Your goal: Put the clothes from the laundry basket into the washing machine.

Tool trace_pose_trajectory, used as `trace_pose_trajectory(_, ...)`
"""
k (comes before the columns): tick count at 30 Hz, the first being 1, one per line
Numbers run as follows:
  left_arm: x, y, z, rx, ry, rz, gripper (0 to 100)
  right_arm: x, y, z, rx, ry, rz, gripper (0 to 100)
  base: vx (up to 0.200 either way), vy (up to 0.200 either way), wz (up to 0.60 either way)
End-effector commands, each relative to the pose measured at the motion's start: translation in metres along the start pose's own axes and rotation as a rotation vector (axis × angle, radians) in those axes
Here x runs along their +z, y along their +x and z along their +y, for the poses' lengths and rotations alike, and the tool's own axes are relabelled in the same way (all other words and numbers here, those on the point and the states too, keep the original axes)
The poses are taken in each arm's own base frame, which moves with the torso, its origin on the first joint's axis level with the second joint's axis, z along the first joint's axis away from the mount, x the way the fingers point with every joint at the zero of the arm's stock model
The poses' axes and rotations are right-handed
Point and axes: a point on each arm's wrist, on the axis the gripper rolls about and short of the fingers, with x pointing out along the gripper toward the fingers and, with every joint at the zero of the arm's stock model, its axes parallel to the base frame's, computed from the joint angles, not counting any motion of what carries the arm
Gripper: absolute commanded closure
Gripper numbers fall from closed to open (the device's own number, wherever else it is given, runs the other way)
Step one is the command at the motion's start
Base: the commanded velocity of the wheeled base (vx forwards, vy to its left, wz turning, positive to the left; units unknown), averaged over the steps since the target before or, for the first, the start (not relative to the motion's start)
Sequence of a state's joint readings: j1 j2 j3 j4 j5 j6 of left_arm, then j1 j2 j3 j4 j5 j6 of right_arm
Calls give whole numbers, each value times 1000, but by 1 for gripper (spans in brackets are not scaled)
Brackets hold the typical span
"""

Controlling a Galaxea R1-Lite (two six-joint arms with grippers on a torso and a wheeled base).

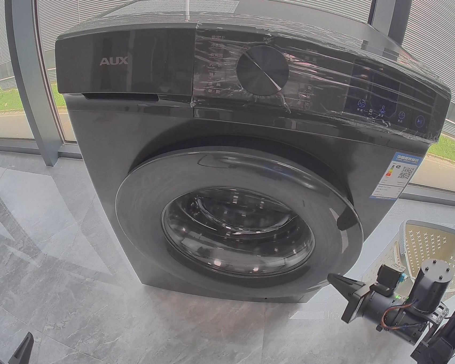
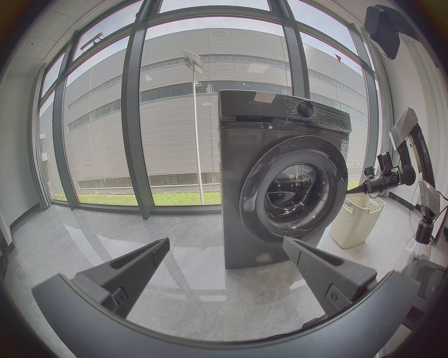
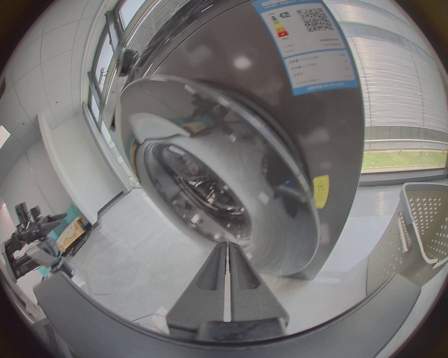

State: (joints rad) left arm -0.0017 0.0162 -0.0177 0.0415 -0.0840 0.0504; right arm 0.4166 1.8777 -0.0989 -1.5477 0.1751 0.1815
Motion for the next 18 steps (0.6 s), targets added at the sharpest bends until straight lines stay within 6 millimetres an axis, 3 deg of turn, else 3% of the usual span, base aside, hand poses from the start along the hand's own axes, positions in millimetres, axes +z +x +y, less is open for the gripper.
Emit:
trace_pose_trajectory(1, -5, 0, 0, 0, 0, 1, 0, -12, -11, 11, 57, -7, 68, 100, 0, 0, 0)
trace_pose_trajectory(7, -5, 0, 0, 0, -1, 1, 0, -6, -14, 20, 115, -21, 41, 100, 0, 0, 0)
trace_pose_trajectory(18, -5, 0, 0, 1, -1, 1, 0, 11, -3, 23, 125, -35, -50, 100, 200, 0, 0)
